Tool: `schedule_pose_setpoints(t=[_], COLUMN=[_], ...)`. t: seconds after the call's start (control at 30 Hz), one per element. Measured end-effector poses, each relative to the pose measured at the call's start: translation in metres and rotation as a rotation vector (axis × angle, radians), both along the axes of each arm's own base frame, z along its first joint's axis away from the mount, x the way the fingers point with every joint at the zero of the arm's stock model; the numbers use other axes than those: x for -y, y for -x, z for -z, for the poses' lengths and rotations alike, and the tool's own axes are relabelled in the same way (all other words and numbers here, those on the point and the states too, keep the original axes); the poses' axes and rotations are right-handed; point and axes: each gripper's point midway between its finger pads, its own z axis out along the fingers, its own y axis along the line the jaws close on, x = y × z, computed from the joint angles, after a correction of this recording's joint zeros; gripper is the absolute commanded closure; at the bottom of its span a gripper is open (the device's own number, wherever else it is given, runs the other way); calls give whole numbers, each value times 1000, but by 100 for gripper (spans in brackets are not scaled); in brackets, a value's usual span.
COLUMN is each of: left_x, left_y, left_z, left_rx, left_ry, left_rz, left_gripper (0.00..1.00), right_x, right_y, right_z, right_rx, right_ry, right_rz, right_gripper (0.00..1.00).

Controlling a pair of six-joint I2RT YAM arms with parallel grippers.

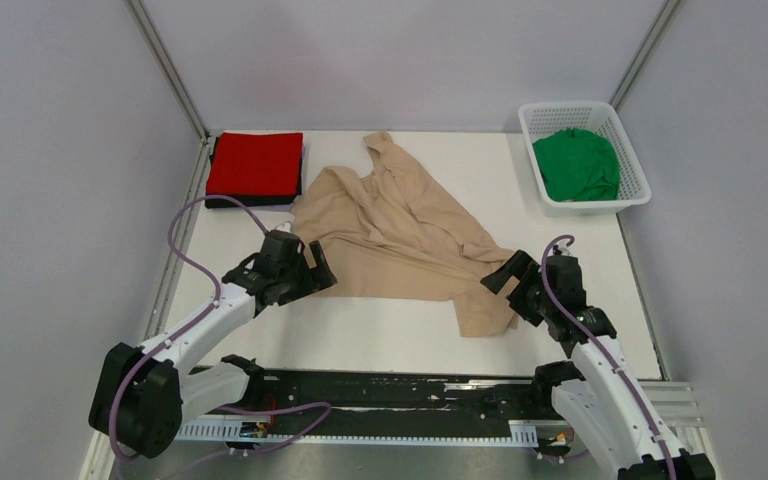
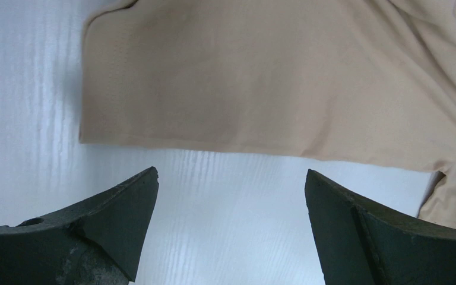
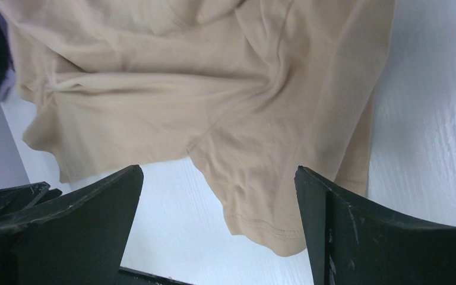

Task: Fold and stack the t-shirts
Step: Flatten out the tshirt

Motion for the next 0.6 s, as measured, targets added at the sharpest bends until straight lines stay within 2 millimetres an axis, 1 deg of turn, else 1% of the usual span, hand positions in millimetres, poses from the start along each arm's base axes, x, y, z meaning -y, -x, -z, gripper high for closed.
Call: schedule_pose_setpoints(t=[0.17, 0.3, 0.33, 0.4, 0.5, 0.6], left_x=[16, 23, 24, 26, 26, 28], left_y=[-21, -37, -39, -44, -50, -58], left_z=[4, 9, 10, 15, 23, 22], left_rx=[14, 19, 19, 18, 10, 24], left_ry=[38, 44, 43, 40, 29, 30], left_rz=[17, 18, 17, 16, 8, 2], left_gripper=[0, 0, 0, 0, 0, 0], right_x=[0, -2, -5, -8, -20, -29], right_y=[-3, -5, -13, -22, -38, -56], right_z=[16, 41, 39, 41, 40, 38], right_rx=[-66, -163, -158, -158, -142, -142], right_ry=[12, 25, 16, 16, 12, 25], right_rz=[0, -5, -12, -19, -42, -44], right_gripper=[0, 0, 0, 0, 0, 0])
